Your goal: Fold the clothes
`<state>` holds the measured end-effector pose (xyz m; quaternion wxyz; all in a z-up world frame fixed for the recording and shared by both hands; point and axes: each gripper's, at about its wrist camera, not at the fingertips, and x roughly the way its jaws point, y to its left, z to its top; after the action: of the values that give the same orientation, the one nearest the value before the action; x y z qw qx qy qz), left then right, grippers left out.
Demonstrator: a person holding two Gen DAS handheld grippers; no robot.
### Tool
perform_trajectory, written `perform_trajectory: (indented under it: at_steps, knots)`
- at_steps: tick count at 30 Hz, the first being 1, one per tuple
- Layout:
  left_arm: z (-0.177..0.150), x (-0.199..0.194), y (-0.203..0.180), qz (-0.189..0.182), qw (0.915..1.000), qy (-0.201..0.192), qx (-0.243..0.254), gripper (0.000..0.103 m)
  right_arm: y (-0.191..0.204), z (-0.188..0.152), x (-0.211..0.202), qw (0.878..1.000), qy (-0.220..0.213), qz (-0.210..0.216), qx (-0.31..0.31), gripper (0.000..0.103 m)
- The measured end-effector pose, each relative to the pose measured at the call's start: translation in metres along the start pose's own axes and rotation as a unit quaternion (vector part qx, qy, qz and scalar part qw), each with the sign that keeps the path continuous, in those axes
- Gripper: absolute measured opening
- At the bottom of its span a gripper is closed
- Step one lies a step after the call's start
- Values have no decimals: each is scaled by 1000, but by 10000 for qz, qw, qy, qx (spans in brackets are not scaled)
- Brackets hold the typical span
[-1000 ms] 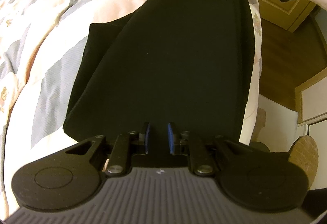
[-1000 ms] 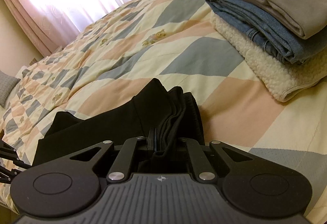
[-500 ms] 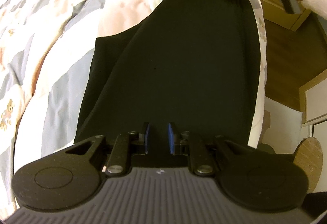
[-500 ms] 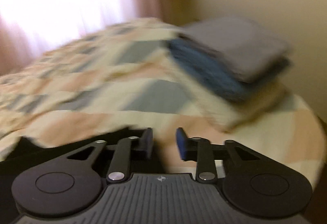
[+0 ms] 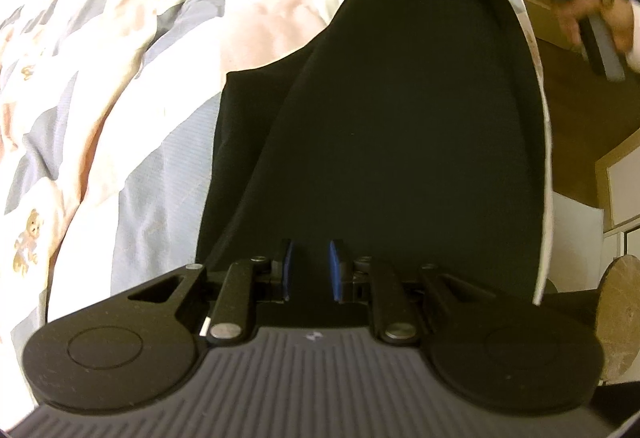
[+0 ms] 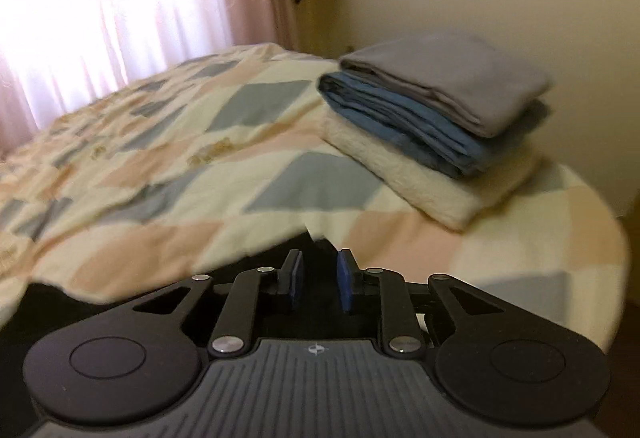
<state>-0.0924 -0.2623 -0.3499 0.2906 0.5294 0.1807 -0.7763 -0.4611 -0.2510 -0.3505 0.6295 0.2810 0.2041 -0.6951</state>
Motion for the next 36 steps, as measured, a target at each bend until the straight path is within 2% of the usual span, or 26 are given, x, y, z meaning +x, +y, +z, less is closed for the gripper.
perform_trajectory:
  at_steps: [3, 6, 8, 11, 13, 15, 17, 19, 26, 28, 34, 36]
  knots:
    - [-5, 9, 13, -45, 10000, 53, 66, 15, 7, -30, 9, 9979, 344, -374, -404, 19]
    - [-8, 10, 21, -205, 9997, -21, 141, 15, 32, -37, -10, 9933, 174, -783, -834, 20]
    - [-10, 9, 24, -299, 9994, -46, 179, 15, 61, -42, -37, 9937, -65, -754, -828, 24]
    - [-12, 6, 28, -404, 9988, -81, 246, 15, 117, -67, -75, 9968, -210, -391, -669, 27]
    - [-14, 1, 31, -444, 9985, -103, 294, 15, 153, -91, -90, 9982, -34, -176, -576, 27]
    - [-16, -3, 35, -484, 9982, -125, 342, 15, 183, -116, -91, 9977, 347, -103, -581, 27]
    - [-18, -7, 38, -524, 9978, -147, 390, 15, 204, -136, -88, 9956, 683, -251, -596, 27]
    - [-20, -12, 41, -564, 9973, -168, 438, 15, 215, -148, -89, 9942, 752, -484, -591, 27]
    - [-26, -27, 53, -704, 9954, -244, 605, 17, 217, -137, -110, 9923, 679, -1035, -23, 27]
    - [-28, -31, 56, -718, 9950, -247, 650, 20, 218, -133, -128, 9913, 596, -1146, 255, 32]
    - [-33, -37, 54, 30, 9979, 327, 562, 20, 243, -124, -171, 9817, 631, -1589, 842, 42]
    - [-34, -44, 52, 79, 9983, 411, 416, 20, 254, -123, -180, 9769, 745, -1731, 1009, 42]
